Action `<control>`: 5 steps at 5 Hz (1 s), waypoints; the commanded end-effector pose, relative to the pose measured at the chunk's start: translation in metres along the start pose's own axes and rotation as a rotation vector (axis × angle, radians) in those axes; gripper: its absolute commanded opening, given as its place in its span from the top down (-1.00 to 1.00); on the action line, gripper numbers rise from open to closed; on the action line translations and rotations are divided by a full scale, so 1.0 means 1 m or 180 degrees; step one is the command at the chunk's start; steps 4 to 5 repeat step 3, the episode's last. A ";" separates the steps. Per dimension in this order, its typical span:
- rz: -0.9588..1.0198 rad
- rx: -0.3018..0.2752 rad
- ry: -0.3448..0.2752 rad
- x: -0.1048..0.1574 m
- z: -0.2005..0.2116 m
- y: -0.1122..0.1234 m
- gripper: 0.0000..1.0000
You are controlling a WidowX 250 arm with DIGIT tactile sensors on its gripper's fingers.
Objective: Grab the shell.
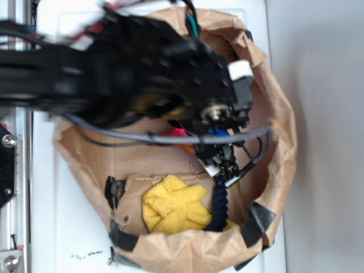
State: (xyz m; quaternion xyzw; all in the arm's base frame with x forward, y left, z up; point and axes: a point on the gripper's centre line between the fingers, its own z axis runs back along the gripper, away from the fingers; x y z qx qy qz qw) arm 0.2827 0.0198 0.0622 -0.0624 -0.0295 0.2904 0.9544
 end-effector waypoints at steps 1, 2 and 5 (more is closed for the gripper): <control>-0.0247 0.0264 0.0088 -0.008 0.080 0.004 1.00; -0.0609 0.0220 0.0091 -0.022 0.099 0.001 1.00; -0.0834 0.0063 -0.0305 -0.044 0.114 -0.004 1.00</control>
